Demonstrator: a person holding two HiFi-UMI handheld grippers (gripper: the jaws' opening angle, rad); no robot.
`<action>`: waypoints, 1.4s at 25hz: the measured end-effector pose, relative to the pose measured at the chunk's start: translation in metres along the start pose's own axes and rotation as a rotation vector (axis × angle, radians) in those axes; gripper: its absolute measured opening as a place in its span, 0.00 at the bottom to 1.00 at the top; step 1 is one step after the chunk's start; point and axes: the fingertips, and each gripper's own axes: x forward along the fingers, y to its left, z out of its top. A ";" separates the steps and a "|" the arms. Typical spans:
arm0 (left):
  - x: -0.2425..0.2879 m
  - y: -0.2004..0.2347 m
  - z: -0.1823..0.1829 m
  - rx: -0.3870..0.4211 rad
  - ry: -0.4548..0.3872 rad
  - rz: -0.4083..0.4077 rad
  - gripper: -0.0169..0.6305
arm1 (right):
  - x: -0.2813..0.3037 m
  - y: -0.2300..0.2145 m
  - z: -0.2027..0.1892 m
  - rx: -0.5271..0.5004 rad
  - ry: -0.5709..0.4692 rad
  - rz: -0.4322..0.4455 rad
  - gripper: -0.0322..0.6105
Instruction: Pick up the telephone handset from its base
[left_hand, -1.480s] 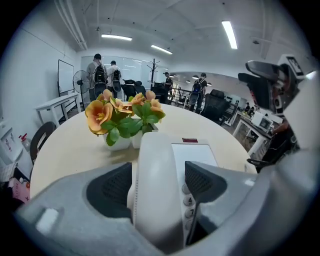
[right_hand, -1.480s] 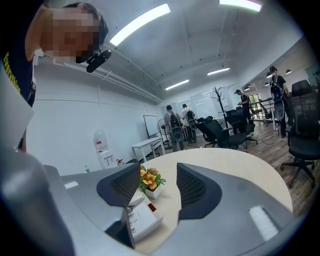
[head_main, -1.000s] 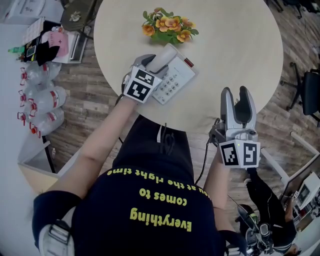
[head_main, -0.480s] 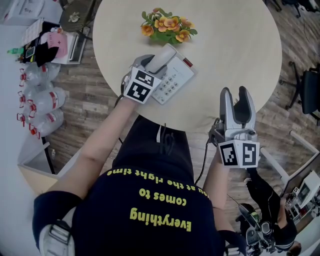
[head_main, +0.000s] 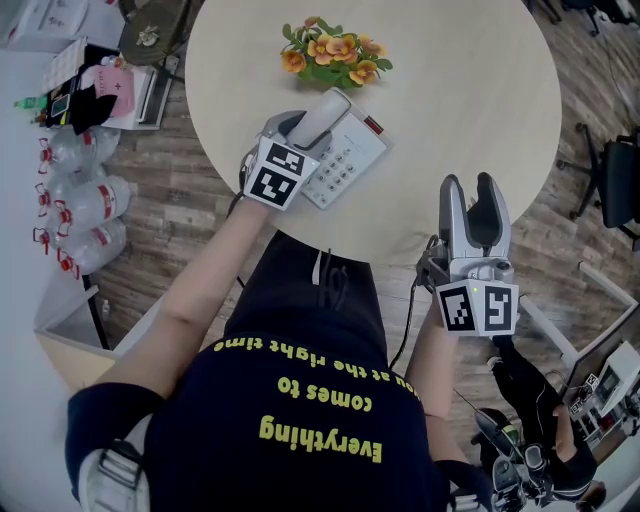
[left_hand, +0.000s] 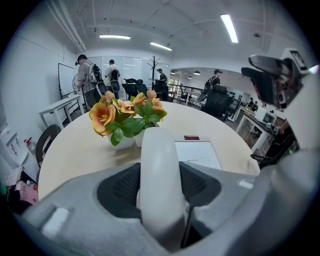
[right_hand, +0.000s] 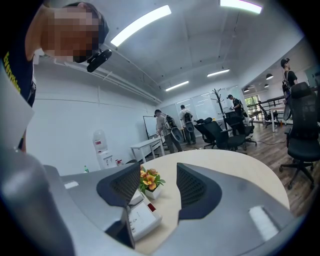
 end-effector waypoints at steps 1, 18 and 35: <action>-0.001 0.000 0.001 -0.001 -0.004 -0.002 0.38 | 0.000 0.000 0.001 -0.001 -0.002 0.000 0.42; -0.038 0.003 0.027 -0.050 -0.108 0.016 0.38 | -0.004 0.011 0.018 -0.049 -0.037 0.015 0.22; -0.087 0.005 0.060 -0.053 -0.242 0.045 0.38 | -0.016 0.025 0.041 -0.107 -0.091 0.024 0.07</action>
